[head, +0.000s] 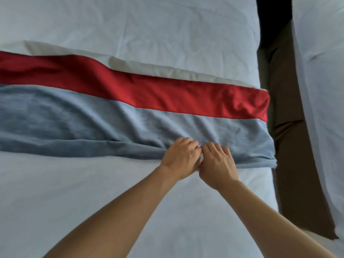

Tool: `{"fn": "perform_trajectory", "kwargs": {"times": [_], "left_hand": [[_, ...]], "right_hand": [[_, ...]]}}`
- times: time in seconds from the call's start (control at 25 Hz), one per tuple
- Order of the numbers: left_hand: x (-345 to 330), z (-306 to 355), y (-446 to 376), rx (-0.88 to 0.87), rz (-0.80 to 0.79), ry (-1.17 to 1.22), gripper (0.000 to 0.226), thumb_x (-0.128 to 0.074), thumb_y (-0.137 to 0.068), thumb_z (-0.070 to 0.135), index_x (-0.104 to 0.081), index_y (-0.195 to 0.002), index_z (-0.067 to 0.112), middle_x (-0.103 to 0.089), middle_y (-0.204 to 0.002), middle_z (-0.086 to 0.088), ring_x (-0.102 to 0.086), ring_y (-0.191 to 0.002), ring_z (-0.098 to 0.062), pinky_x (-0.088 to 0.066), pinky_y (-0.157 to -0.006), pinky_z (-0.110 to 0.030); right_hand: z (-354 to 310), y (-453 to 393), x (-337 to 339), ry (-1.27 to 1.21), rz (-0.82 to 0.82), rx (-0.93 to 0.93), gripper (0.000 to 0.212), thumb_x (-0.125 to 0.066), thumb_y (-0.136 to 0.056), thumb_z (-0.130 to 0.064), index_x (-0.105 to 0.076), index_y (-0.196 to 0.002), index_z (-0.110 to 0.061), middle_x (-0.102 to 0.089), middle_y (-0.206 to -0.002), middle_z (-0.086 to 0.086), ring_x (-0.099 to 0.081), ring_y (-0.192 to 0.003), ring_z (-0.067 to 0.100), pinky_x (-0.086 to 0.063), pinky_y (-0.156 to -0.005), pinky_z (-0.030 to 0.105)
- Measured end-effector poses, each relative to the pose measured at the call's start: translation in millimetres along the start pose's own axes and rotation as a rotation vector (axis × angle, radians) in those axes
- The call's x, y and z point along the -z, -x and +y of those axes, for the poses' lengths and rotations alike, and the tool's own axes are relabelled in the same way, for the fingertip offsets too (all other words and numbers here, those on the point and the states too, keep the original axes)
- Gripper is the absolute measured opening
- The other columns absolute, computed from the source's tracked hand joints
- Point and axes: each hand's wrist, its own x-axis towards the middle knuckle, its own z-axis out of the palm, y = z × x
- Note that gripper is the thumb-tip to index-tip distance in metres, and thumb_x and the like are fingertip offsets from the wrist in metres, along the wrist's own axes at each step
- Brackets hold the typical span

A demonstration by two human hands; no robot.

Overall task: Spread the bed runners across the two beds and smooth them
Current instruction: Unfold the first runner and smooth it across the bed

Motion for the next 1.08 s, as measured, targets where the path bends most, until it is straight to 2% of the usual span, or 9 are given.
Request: {"fn": "perform_trajectory", "kwargs": {"times": [0.08,0.2,0.48,0.72,0.92,1.08], "left_hand": [[31.7,-54.7,30.4,0.013,-0.008,-0.036,0.011,-0.07,-0.078,0.026,-0.064,-0.074,0.019,-0.059,-0.075,0.0,-0.056,-0.072,-0.022,-0.039,-0.064,-0.034],[65.1,-119.1,74.5,0.04,-0.022,-0.071,0.009,-0.069,-0.079,0.028,-0.065,-0.08,0.019,-0.061,-0.079,0.001,-0.057,-0.075,-0.023,-0.04,-0.065,-0.035],[132.8,-223.3,156.3,0.213,-0.029,-0.075,0.009,-0.068,-0.077,0.025,-0.063,-0.081,0.018,-0.059,-0.078,0.002,-0.056,-0.074,-0.022,-0.043,-0.068,-0.037],[202.5,-313.5,186.4,0.369,0.011,-0.213,0.01,-0.063,-0.077,0.027,-0.064,-0.081,0.018,-0.06,-0.079,0.002,-0.059,-0.078,-0.023,-0.047,-0.071,-0.039],[269.7,-400.0,204.6,0.462,0.04,-0.304,0.012,-0.076,-0.073,0.021,-0.068,-0.082,0.018,-0.062,-0.079,0.001,-0.059,-0.075,-0.025,-0.045,-0.068,-0.039],[312.7,-501.6,233.7,0.553,0.053,-0.375,0.008,-0.076,-0.077,0.017,-0.07,-0.083,0.016,-0.065,-0.078,0.002,-0.059,-0.072,-0.026,-0.042,-0.064,-0.038]], "right_hand": [[-59.6,-21.1,-4.0,-0.012,0.021,0.011,0.012,-0.059,-0.069,-0.015,-0.06,-0.081,-0.015,-0.057,-0.079,0.002,-0.057,-0.073,0.027,-0.048,-0.074,0.039],[-130.8,-46.3,-10.2,-0.011,0.007,0.005,0.024,-0.07,-0.067,-0.01,-0.065,-0.09,-0.015,-0.06,-0.085,0.002,-0.059,-0.078,0.028,-0.048,-0.076,0.04],[-245.2,-97.9,-10.5,-0.064,-0.002,0.018,0.031,-0.073,-0.066,-0.009,-0.067,-0.096,-0.014,-0.063,-0.091,0.003,-0.061,-0.083,0.03,-0.048,-0.077,0.043],[-322.3,-179.7,-2.9,-0.139,0.03,0.09,0.028,-0.071,-0.064,-0.006,-0.068,-0.091,-0.012,-0.062,-0.086,0.005,-0.06,-0.078,0.033,-0.05,-0.071,0.044],[-382.1,-244.1,12.1,-0.198,0.117,0.173,0.025,-0.069,-0.069,-0.007,-0.068,-0.093,-0.013,-0.061,-0.085,0.004,-0.059,-0.076,0.032,-0.049,-0.068,0.044],[-445.5,-302.4,2.5,-0.184,0.158,0.186,0.019,-0.07,-0.071,-0.008,-0.069,-0.089,-0.013,-0.063,-0.082,0.004,-0.059,-0.074,0.031,-0.049,-0.067,0.044]]}}
